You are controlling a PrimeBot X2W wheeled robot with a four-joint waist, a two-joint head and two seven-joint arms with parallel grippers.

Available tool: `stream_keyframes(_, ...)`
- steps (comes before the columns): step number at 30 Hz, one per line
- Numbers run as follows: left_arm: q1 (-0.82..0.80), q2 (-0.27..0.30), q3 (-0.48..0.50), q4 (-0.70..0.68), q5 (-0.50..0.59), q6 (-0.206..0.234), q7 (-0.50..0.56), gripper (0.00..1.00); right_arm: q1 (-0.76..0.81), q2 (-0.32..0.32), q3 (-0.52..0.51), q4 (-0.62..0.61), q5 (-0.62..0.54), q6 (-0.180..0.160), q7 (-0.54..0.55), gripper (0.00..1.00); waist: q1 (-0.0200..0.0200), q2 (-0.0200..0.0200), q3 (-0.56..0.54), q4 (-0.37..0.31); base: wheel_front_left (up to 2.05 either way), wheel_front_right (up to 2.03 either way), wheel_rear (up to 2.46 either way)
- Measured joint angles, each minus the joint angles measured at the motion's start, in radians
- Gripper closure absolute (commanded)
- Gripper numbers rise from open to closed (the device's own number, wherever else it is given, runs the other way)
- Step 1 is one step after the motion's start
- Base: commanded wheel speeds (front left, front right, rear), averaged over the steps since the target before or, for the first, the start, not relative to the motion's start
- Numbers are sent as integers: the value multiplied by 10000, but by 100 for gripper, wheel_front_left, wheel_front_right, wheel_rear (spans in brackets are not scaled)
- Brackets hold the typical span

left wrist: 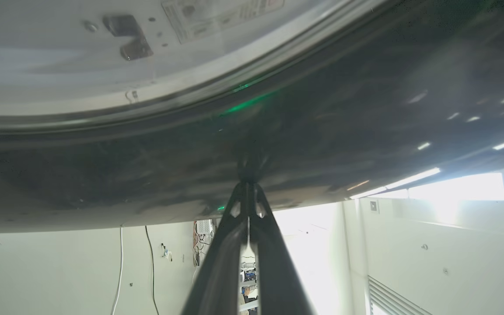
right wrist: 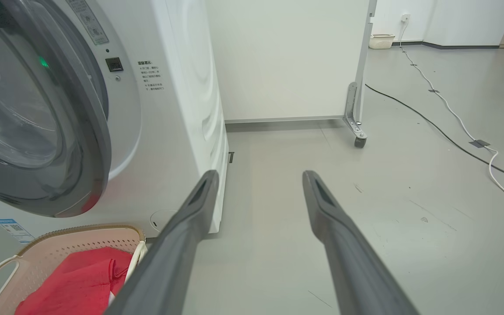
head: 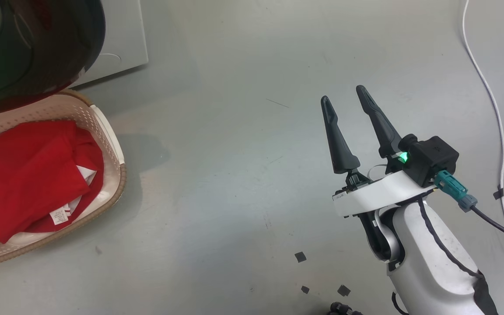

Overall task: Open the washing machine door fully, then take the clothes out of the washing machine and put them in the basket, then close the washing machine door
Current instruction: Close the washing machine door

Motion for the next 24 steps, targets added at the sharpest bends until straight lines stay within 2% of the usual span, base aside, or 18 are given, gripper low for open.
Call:
stream_keyframes(7,8,-224,-61,259,-2,-443,75,100,1,4,-86,82,-13,-90,0,0,0,0,-156,225,0,0,0)
stream_keyframes(11,158,-263,0,307,-2,-871,113,100,1,0,-194,132,-36,-107,0,0,0,0,-281,407,0,0,0)
stream_keyframes(16,1164,-374,284,502,-21,-1463,161,100,13,-2,-272,238,-115,-159,0,0,0,0,-537,628,0,0,0)
stream_keyframes(22,2440,-623,727,546,-61,-1783,-40,100,160,-2,-451,399,-226,-161,0,0,-1,0,-912,958,0,0,0)
stream_keyframes(23,2666,-675,790,546,-61,-1814,-71,89,234,-2,-499,428,-255,-161,0,0,0,0,-977,1022,0,0,0)
stream_keyframes(24,2865,-788,886,545,-65,-1848,-130,70,294,-6,-539,476,-293,-161,0,0,-1,0,-1039,1088,0,0,0)
